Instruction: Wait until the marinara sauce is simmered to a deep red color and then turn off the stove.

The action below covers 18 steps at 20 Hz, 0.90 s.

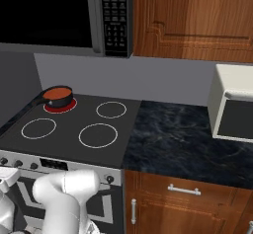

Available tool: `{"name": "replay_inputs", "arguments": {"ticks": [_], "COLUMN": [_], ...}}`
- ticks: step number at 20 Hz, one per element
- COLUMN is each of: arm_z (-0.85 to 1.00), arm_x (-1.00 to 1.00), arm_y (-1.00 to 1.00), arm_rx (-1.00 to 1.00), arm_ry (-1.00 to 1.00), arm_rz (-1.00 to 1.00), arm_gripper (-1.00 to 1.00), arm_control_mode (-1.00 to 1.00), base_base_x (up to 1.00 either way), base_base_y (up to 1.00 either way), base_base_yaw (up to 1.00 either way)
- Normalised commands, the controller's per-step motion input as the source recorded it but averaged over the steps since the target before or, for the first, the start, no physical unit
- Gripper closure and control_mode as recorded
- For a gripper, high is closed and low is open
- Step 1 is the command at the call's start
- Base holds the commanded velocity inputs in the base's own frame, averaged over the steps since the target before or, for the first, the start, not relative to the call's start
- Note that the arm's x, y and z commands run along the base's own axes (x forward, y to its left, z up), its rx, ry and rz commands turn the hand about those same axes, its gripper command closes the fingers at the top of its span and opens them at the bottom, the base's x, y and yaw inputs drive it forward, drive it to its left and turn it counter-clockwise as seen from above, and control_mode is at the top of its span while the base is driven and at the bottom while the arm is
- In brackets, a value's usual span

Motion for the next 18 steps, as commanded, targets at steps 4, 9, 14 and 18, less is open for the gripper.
{"name": "replay_inputs", "arguments": {"ticks": [4,9,14,18], "arm_z": [-0.23,-0.25,-0.26,-0.29], "arm_x": [0.14,0.24,0.16,0.12], "arm_y": [0.06,0.1,0.07,0.22], "arm_rx": [0.0,0.0,0.0,0.0], "arm_ry": [0.0,0.0,0.0,0.0], "arm_rz": [0.0,0.01,0.01,0.0], "arm_gripper": [-1.0,-1.0,-1.0,-1.0], "arm_control_mode": [-1.0,-1.0,-1.0,-1.0], "base_base_x": [0.0,0.0,0.0,0.0], "base_base_y": [0.0,0.0,0.0,0.0], "base_base_yaw": [0.0,0.0,0.0,0.0]}}
